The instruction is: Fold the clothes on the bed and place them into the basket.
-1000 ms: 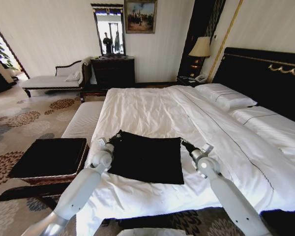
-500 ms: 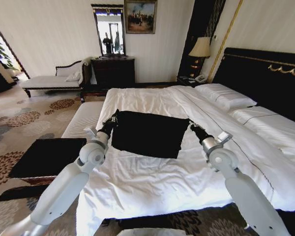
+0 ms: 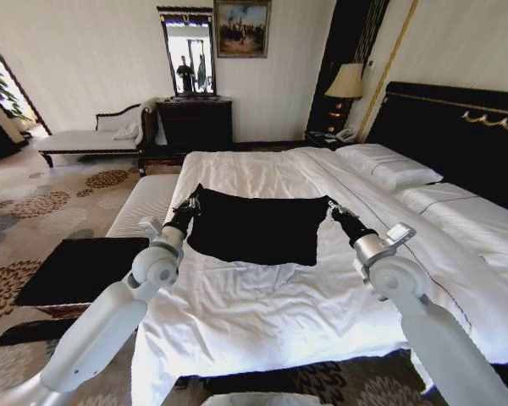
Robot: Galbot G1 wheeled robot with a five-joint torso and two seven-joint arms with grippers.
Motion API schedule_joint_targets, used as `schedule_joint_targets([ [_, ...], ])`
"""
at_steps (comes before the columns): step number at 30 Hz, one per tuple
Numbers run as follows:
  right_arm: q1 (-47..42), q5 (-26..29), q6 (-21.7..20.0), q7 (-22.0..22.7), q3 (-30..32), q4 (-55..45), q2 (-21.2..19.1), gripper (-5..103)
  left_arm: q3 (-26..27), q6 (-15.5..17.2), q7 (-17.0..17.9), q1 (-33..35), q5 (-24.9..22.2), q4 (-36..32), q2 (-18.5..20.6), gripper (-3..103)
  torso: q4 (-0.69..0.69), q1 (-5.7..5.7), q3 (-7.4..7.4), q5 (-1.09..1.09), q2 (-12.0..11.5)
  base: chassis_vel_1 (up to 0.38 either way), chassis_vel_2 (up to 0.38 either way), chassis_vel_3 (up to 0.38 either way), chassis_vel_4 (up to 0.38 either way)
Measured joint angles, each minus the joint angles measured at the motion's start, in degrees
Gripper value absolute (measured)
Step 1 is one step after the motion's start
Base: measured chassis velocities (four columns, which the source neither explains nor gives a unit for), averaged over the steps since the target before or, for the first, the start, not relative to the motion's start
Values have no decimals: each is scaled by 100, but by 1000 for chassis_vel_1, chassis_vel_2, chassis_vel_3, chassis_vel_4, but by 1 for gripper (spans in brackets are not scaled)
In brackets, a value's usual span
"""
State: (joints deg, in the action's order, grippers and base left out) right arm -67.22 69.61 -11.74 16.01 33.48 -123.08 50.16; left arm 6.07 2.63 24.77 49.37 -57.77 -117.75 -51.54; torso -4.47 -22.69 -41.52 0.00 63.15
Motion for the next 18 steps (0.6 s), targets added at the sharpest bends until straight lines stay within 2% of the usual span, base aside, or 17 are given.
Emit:
schedule_joint_targets([
  [4,-305,89,-36,22,197,-222,2,0,52,-24,22,370,56,-261,50,1,0,0,0,0,0,0,0,0,0],
  [8,-1011,271,-104,139,772,-774,104,0,283,-51,96,1103,143,-993,311,1,4,0,0,-1,0,0,0,0,0],
  [9,-1011,271,-104,139,772,-774,104,0,283,-51,96,1103,143,-993,311,1,4,0,0,-1,0,0,0,0,0],
  [10,-1261,300,-128,140,1027,-939,149,0,327,20,151,1223,89,-1204,380,1,5,1,0,1,0,0,0,0,0],
  [12,-1689,332,-201,143,1457,-1251,219,0,389,131,291,1438,-24,-1535,472,1,-5,0,1,0,1,0,0,0,0],
  [15,-1891,365,-325,204,1626,-1480,232,0,479,203,427,1765,-67,-1824,493,1,-5,1,1,0,1,0,0,0,0],
  [16,-1938,395,-419,268,1641,-1578,228,0,503,245,490,1981,-68,-1954,487,1,0,1,1,1,1,0,0,0,0],
  [18,-1775,471,-540,397,1450,-1500,196,0,461,333,581,2286,-53,-2012,405,1,4,2,1,-1,2,0,0,0,0],
])
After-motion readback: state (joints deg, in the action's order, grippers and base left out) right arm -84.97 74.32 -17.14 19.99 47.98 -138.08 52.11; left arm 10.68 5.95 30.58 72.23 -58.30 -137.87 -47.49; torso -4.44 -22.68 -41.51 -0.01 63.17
